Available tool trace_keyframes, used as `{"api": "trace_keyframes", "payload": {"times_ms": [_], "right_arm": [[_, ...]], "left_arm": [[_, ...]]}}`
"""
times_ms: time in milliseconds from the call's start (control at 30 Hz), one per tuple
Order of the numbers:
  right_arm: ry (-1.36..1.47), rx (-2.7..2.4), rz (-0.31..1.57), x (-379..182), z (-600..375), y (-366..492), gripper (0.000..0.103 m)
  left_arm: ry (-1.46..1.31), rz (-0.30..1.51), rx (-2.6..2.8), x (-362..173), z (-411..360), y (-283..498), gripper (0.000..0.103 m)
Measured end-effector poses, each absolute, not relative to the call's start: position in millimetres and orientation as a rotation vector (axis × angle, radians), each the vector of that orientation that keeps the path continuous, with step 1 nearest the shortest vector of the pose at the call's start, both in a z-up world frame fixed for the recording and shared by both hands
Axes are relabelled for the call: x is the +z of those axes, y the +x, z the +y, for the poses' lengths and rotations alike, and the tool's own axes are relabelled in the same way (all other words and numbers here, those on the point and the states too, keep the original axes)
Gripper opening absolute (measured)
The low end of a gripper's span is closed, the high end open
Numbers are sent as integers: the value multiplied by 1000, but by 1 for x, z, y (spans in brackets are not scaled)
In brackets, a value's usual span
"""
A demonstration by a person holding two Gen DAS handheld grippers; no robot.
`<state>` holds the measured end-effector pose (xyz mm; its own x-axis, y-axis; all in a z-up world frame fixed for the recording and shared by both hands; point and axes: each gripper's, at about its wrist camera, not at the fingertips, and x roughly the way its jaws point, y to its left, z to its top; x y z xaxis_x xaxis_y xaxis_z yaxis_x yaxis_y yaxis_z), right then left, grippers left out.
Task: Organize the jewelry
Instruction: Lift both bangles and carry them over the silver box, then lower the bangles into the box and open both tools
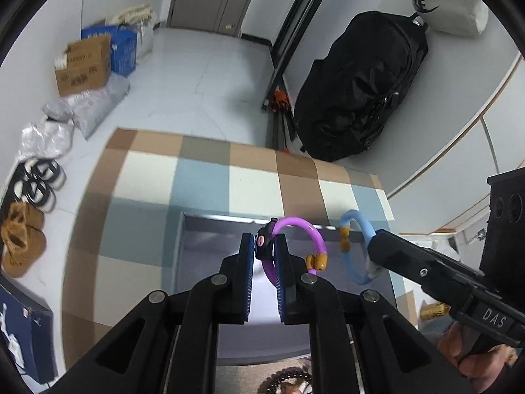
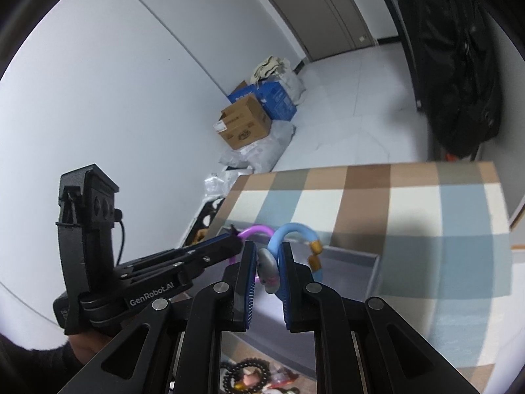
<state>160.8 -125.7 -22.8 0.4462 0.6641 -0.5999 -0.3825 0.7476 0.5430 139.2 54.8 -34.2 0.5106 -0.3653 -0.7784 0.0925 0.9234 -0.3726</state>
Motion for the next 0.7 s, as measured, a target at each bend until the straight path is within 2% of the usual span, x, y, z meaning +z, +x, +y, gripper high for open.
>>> {"api": "trace_keyframes", "payload": {"times_ms": [333, 400, 433, 500, 533, 600, 667, 700], "right_arm": [[307, 694, 911, -25, -111, 158, 13], [314, 691, 918, -28, -110, 159, 17], [316, 680, 924, -29, -110, 160, 20], [325, 663, 933, -31, -111, 162, 28], [335, 653, 932, -31, -113, 161, 36], [364, 655, 911, -27, -120, 158, 41], [386, 649, 883, -22, -127, 154, 59], [404, 641, 862, -19, -133, 151, 64]], "left_arm": [[-322, 1006, -304, -39, 51, 146, 8], [-356, 1011, -320, -42, 54, 147, 10], [-374, 1012, -324, -42, 56, 146, 11], [-385, 1018, -329, -42, 55, 146, 22], [-382, 1015, -328, -40, 56, 144, 25], [-372, 996, -312, -34, 56, 142, 39], [-367, 971, -307, -29, 58, 138, 50], [-368, 962, -302, -27, 59, 137, 51]]}}
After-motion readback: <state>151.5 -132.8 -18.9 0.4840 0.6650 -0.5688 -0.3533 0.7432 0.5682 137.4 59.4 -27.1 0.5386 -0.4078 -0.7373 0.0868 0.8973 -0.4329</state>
